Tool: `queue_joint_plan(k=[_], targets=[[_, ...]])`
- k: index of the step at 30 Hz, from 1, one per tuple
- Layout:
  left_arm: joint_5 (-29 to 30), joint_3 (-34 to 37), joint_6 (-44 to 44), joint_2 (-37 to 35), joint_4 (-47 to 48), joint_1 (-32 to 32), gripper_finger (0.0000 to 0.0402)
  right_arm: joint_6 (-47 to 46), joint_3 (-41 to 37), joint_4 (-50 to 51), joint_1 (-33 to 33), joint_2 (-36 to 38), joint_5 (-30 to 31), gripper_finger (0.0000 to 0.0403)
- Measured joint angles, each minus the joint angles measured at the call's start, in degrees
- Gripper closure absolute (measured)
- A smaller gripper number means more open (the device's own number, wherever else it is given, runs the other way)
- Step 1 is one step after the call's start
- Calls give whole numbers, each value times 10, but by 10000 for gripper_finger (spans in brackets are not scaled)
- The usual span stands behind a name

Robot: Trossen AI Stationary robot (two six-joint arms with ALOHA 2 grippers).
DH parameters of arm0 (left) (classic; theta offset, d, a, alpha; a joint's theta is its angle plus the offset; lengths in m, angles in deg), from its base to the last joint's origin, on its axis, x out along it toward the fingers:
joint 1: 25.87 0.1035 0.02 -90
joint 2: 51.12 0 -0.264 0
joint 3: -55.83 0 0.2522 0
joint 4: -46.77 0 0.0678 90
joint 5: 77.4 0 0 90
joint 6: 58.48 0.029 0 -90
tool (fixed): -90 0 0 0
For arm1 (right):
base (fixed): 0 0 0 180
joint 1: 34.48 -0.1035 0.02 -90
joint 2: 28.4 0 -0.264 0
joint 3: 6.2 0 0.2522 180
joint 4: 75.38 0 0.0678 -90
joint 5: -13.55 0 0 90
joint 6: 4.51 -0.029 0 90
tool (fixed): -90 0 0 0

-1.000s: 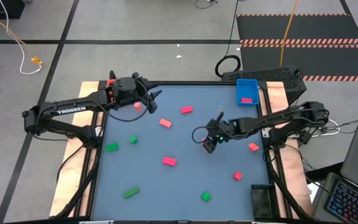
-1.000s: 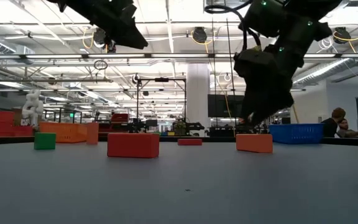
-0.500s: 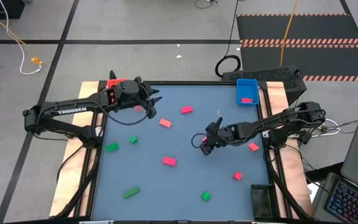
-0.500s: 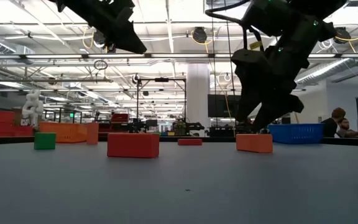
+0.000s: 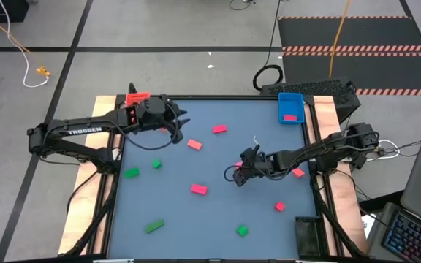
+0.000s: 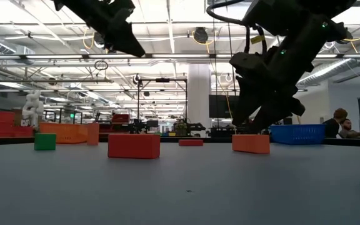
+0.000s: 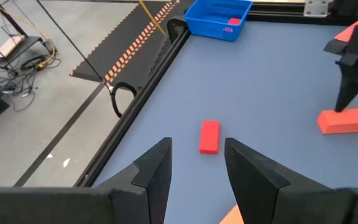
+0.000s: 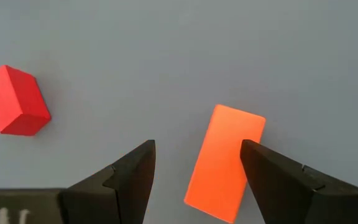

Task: Sort & place blocks by color
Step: Put the orange block into the orange bin

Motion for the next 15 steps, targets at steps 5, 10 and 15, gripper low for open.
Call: queue_joint_plan(k=[5, 10, 15], targets=[[0, 0, 0, 0, 4, -15, 252, 0, 1, 2, -4, -27, 8, 168], [0, 0, 2, 0, 4, -22, 252, 4, 0, 15, -4, -35, 18, 168], [0, -1, -12, 0, 33, -21, 252, 17, -1, 7, -4, -12, 29, 168]])
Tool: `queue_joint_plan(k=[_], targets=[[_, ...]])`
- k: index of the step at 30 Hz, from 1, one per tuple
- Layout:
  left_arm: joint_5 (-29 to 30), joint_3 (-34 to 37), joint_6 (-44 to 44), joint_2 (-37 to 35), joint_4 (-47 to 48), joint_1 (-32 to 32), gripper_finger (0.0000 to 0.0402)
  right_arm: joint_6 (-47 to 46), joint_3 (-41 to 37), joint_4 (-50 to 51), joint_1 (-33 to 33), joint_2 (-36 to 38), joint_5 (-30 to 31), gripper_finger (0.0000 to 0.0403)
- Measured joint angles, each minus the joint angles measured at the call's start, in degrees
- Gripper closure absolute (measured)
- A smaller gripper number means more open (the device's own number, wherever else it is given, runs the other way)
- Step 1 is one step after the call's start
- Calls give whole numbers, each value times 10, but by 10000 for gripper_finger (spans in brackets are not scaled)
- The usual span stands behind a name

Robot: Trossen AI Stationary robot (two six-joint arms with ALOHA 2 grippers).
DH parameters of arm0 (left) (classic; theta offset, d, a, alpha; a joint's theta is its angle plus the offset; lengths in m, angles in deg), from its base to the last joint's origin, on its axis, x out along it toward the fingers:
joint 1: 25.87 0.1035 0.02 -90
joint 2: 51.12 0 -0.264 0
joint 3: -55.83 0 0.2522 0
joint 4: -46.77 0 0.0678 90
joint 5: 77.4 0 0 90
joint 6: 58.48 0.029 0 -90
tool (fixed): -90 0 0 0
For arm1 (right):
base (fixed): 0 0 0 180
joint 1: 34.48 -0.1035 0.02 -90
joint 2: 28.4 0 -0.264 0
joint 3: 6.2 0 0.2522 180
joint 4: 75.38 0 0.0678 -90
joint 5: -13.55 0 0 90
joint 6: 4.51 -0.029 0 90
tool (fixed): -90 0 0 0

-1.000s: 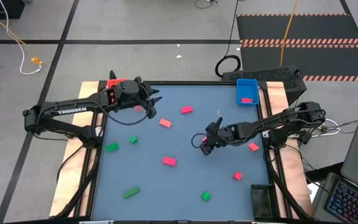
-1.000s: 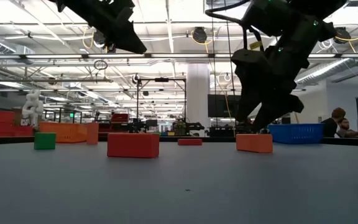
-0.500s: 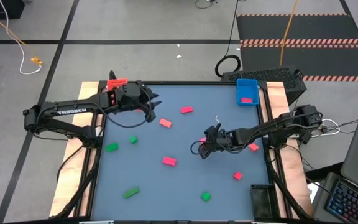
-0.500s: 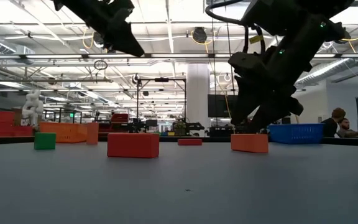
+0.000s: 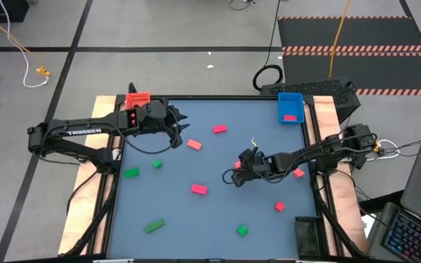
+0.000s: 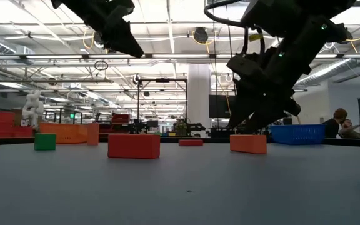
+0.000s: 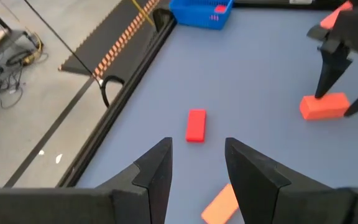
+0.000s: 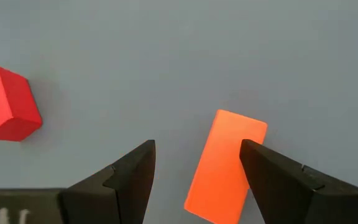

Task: Sort & place blocks by color
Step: Put the orange block into the orange bin

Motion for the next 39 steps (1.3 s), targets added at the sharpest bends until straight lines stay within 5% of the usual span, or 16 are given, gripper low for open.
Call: queue_joint_plan(k=[26, 35, 39], targets=[[1, 0, -16, 0, 40, -16, 252, -3, -2, 70, -3, -12, -14, 169], [1, 0, -19, 0, 60, -18, 252, 45, -1, 62, -3, -21, 4, 274], [1, 0, -17, 0, 78, -19, 252, 106, -1, 38, -3, -12, 5, 282]])
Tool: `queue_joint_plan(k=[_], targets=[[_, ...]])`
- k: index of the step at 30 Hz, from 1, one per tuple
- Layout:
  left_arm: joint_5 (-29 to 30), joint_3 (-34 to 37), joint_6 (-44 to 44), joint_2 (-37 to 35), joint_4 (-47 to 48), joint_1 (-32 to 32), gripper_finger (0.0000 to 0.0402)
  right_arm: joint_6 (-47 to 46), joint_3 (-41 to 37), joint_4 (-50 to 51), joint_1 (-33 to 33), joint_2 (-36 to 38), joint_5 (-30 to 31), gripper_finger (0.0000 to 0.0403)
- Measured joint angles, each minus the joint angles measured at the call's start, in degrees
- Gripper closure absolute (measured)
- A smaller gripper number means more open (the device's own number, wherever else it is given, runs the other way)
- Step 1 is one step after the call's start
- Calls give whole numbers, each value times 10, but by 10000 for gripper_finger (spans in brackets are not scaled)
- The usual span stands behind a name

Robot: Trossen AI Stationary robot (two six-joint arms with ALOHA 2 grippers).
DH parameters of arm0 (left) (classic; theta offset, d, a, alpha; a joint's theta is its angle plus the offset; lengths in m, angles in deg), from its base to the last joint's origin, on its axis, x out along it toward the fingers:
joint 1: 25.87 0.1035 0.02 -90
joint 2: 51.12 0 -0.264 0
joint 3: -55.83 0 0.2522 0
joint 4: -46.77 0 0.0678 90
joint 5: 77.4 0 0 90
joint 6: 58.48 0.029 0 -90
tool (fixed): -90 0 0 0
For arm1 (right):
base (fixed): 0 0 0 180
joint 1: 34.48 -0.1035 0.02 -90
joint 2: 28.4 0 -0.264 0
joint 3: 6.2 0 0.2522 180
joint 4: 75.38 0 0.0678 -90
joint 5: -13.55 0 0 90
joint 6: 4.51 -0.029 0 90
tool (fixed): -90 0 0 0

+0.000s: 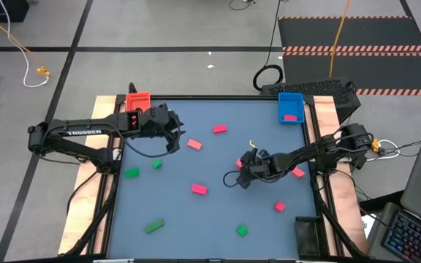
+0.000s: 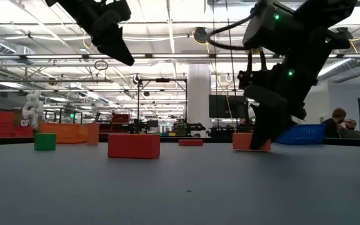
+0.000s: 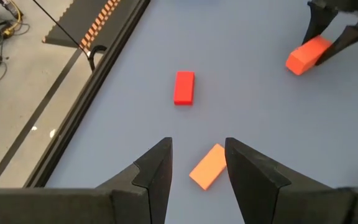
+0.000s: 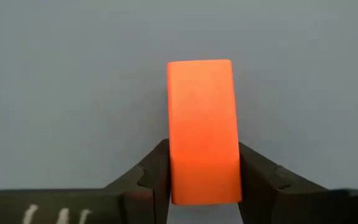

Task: Sort & place blocks by color
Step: Put the orange block into the orange bin

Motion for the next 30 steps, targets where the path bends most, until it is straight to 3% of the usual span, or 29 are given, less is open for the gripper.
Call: queue_joint_plan(k=[5, 12, 21, 30], targets=[[1, 0, 2, 0, 5, 0, 252, 121, 0, -58, 25, 32, 52, 282], [1, 0, -14, 0, 47, -2, 252, 239, 0, -50, 122, 100, 101, 282], [1, 0, -37, 0, 97, -2, 252, 327, 0, -54, 240, 191, 98, 282], [10, 24, -19, 0, 42, 4, 252, 372, 1, -76, 274, 227, 81, 282]])
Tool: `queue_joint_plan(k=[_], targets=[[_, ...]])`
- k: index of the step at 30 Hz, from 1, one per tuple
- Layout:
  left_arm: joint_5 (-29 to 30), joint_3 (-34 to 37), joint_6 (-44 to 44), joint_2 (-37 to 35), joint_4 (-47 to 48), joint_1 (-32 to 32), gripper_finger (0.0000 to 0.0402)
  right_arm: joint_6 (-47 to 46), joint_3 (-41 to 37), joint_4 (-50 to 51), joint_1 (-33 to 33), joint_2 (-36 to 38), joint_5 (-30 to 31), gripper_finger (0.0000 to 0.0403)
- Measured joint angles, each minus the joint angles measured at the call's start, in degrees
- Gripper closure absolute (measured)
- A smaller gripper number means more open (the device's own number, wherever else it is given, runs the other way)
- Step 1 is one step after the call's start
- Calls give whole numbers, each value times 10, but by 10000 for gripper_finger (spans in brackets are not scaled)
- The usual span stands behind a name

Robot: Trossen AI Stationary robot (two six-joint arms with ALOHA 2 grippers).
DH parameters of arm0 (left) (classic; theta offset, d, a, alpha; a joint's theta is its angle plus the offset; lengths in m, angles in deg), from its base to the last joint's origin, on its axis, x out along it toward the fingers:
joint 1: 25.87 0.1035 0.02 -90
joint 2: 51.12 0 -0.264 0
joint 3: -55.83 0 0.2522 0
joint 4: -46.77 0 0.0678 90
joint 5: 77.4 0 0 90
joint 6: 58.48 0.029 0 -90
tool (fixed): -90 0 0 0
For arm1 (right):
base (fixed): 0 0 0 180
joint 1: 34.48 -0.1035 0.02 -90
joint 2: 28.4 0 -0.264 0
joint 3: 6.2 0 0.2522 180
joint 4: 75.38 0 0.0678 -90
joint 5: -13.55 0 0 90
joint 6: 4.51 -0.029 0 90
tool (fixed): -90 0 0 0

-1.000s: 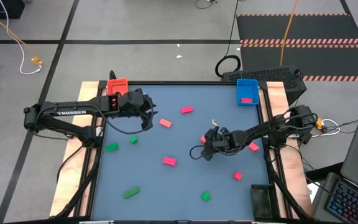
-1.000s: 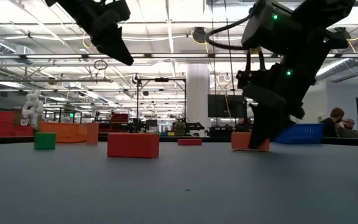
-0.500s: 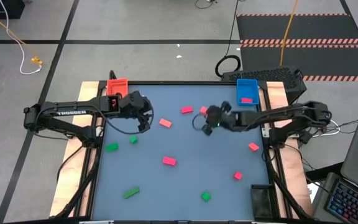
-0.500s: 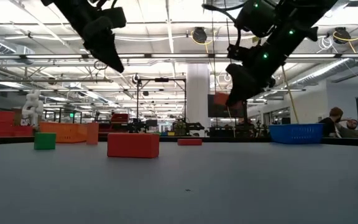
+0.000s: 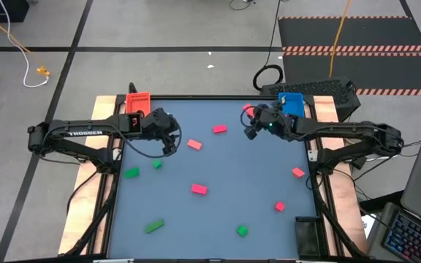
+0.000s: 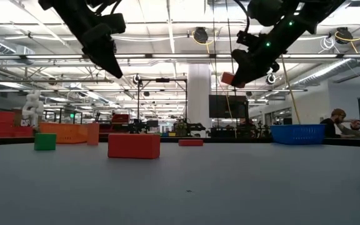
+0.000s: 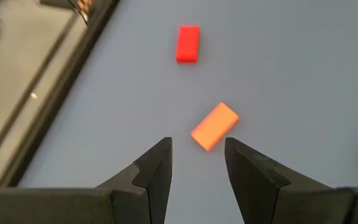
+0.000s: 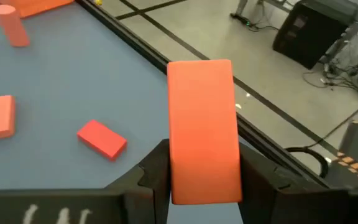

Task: Sort & place blocks by color
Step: Put the orange block into the orange bin

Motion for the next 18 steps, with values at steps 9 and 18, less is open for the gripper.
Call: queue_joint_plan(k=[9, 18], targets=[[13, 50, 49, 0, -239, 35, 252, 58, -12, -199, -2, -53, -129, 282], [-154, 96, 92, 0, -434, 72, 252, 151, -21, -412, 8, -119, -295, 282]])
